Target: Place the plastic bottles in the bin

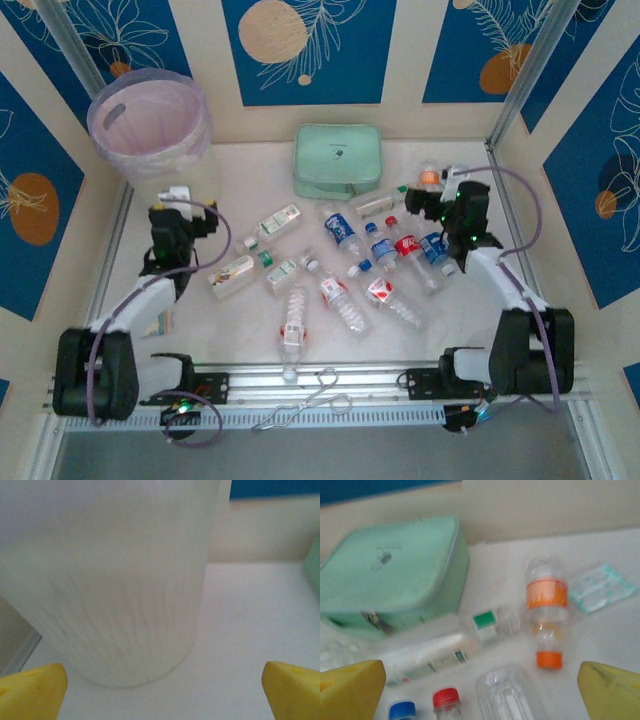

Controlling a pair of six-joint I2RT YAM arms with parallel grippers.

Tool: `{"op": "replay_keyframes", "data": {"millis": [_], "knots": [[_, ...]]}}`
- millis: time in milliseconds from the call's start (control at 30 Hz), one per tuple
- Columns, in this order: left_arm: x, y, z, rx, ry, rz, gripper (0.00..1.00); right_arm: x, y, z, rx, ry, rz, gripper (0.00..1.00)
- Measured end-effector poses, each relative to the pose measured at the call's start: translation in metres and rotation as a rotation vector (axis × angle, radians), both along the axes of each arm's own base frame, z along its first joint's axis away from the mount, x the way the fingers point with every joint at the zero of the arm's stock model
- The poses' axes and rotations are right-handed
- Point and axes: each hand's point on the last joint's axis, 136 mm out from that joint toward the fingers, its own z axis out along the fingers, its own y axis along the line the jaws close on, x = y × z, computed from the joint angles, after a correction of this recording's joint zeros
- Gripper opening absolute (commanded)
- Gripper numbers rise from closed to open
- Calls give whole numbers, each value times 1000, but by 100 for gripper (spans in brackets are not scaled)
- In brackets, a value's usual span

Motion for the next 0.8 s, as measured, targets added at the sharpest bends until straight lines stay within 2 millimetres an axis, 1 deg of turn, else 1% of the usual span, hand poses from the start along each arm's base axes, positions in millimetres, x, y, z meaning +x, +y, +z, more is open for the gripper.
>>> {"op": "replay_keyframes", "data": {"millis": [33,100,133,167,233,267,300,333,433,500,533,667,733,800], "knots": [[-3,-3,23,-29,-21,-7,99,-3,-5,13,13,8,-24,99],[-11,-17,51,-81,-30,-40,99,-13,-18,23,36,56,-70,99],[-17,-28,58,-104,-15,-70,99,-19,-27,20,41,102,-93,98],[-23,-40,60,-122,14,-100,100,-23,-33,14,43,147,-107,97],[-37,-67,53,-148,110,-165,99,-35,-47,-13,39,294,-133,94],[-43,-76,47,-155,157,-189,100,-39,-50,-27,39,359,-138,93],[-51,-85,39,-160,209,-211,99,-45,-52,-44,38,441,-134,93],[-59,-94,31,-165,262,-232,99,-52,-51,-61,40,515,-118,91],[-81,-109,11,-199,378,-280,99,-69,-41,-96,60,677,-52,88],[-91,-113,2,-227,444,-294,100,-75,-35,-108,72,737,-12,88],[-96,-115,-2,-239,476,-298,99,-75,-33,-111,76,755,10,84],[-105,-124,-12,-286,574,-311,100,-60,-27,-120,99,786,70,83],[-108,-127,-16,-309,601,-314,99,-54,-26,-129,106,806,88,83],[-109,-130,-18,-329,615,-315,99,-53,-25,-141,112,835,93,83]]}}
